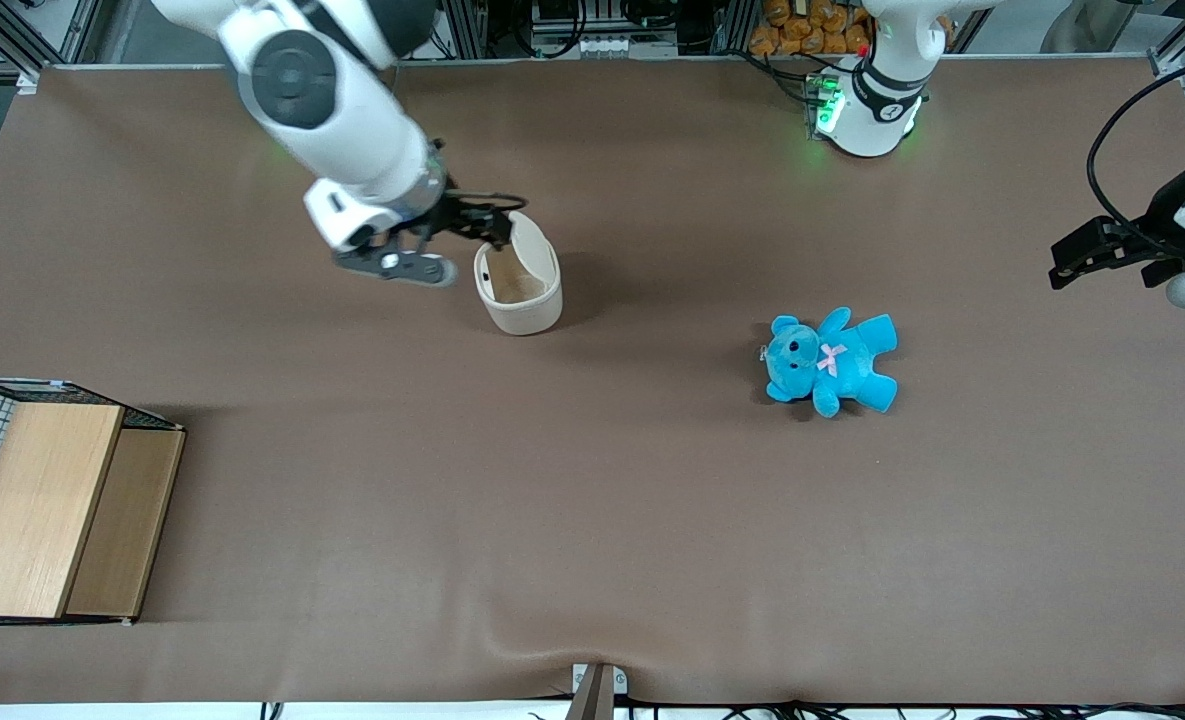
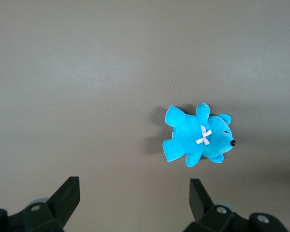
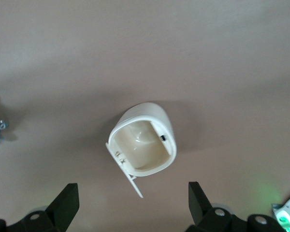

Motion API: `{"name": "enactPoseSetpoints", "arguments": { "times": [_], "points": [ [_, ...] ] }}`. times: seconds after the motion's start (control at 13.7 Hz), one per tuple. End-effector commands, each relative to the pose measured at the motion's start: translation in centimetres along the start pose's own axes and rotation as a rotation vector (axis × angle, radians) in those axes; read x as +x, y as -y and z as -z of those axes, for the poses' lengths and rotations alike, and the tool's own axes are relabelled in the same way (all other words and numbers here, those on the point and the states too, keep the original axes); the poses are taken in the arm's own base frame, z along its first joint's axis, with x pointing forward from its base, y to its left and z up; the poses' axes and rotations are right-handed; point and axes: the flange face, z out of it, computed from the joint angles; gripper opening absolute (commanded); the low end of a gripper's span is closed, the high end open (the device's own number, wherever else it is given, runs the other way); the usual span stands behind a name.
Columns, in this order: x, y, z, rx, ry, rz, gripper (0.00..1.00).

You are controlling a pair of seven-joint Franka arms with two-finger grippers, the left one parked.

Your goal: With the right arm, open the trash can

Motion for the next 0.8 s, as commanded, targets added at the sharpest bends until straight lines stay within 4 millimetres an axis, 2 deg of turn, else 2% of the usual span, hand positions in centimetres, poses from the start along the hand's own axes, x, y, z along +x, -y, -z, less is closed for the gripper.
{"name": "enactPoseSetpoints", "arguments": {
  "times": [0.0, 0.22, 0.29, 0.37, 0.51, 0.73],
  "points": [
    [2.5, -3.1, 4.0, 0.025, 0.027, -0.054, 1.00],
    [4.4, -5.9, 7.2, 0.036, -0.005, -0.071, 1.00],
    [5.2, -7.1, 7.8, 0.042, -0.013, -0.082, 1.00],
    [6.0, -8.6, 8.4, 0.042, -0.025, -0.062, 1.00],
    [7.3, -12.8, 10.6, 0.041, -0.048, -0.032, 1.00],
    [7.6, -18.0, 13.0, 0.027, -0.045, -0.033, 1.00]
  ]
}}
